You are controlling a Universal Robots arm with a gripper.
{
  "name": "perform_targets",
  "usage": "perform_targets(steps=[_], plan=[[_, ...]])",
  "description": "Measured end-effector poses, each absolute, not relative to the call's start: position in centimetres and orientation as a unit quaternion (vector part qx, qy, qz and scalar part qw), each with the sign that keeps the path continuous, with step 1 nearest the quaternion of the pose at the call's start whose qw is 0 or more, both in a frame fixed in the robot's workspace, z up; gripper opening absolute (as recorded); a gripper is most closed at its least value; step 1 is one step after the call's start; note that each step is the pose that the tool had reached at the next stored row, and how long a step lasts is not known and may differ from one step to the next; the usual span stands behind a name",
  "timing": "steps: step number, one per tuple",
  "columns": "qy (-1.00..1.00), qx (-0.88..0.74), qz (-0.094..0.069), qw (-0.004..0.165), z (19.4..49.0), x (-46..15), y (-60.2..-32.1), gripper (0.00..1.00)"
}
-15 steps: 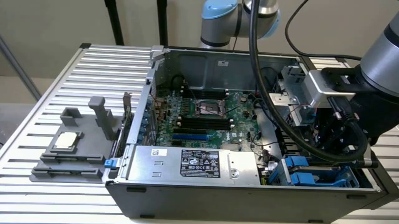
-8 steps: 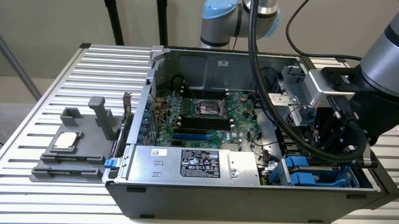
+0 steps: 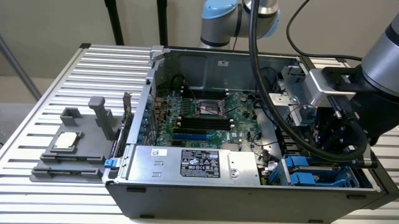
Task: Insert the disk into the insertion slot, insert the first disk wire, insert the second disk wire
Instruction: 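Insert the second disk wire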
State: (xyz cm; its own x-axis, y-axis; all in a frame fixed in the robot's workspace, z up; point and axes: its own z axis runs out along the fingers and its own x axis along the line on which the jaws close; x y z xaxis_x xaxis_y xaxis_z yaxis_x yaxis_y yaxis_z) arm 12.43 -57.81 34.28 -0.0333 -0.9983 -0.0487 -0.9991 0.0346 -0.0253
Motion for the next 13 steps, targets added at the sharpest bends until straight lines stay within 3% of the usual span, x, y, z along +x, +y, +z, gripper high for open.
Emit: perform_targets(steps=[13], plan=[[0.72,-0.694,0.009,0.025,34.26,12.58,-57.86,0.16]])
